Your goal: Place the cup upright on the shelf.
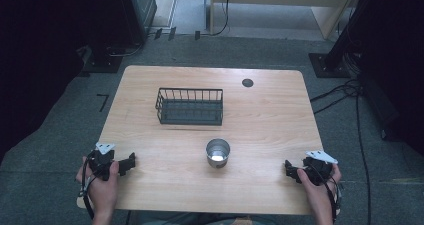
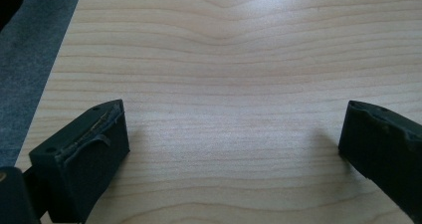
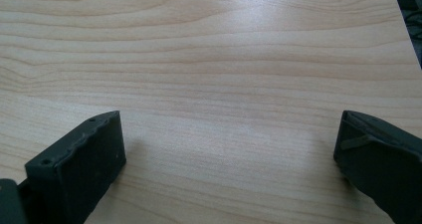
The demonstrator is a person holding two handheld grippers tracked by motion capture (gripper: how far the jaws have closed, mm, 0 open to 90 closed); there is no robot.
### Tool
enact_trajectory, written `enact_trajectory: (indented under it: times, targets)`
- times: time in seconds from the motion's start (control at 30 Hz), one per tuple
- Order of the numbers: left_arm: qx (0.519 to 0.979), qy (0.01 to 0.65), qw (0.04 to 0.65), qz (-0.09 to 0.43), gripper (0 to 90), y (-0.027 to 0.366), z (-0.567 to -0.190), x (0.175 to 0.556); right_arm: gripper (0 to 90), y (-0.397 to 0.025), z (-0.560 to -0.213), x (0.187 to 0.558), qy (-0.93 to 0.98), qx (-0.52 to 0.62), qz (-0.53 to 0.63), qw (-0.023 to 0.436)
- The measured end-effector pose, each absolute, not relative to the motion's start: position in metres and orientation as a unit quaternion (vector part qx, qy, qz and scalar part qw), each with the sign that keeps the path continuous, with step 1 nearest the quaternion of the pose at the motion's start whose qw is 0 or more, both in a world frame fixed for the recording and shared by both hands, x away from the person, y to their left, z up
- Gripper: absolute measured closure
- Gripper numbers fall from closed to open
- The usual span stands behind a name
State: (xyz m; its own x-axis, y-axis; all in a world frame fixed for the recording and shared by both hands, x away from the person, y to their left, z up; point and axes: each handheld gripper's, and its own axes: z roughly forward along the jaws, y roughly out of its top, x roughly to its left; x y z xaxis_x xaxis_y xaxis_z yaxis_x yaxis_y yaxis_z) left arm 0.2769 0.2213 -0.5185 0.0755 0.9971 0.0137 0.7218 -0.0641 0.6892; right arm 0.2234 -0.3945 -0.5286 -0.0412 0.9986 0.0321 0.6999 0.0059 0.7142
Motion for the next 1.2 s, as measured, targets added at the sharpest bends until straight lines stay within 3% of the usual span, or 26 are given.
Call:
enact_trajectory:
  times: [0.37,1.2]
  targets:
    - [0.682,0.629,0.268,0.257,0.0,0.221,-0.519,0.277,0.0,-0.382,-0.508,0.221,0.645,0.639,0.323,0.267]
    - [0.682,0.630,0.268,0.257,0.0,0.221,-0.519,0.277,0.0,-0.297,-0.439,0.247,0.679,0.551,0.414,0.254]
